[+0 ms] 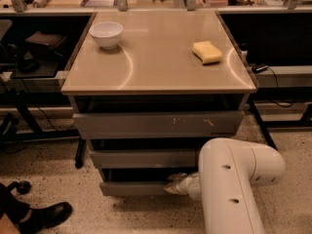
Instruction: Open bottom drawer
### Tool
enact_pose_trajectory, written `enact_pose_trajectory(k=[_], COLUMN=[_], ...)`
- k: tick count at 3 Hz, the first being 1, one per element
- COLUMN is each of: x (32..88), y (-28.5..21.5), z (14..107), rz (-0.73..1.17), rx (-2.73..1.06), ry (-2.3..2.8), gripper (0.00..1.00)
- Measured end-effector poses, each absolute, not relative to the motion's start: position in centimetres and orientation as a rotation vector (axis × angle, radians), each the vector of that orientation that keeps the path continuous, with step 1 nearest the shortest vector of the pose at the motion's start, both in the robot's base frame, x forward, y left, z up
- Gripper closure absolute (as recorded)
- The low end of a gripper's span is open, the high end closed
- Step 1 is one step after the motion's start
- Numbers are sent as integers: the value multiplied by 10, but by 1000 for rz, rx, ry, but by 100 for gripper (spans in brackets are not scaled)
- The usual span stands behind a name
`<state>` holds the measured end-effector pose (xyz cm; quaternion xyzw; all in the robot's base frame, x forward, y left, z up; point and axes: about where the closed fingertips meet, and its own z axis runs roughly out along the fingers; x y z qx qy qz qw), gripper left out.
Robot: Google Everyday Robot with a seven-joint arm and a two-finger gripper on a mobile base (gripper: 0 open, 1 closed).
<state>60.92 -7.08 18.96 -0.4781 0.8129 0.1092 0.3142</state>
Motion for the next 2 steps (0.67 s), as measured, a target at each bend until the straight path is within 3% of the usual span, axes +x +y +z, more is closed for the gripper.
enact_pose_trajectory(k=[2], x=[578], y=[-92], z=[191], rz=[302], rx=[-1228], ry=[2143], gripper=[100])
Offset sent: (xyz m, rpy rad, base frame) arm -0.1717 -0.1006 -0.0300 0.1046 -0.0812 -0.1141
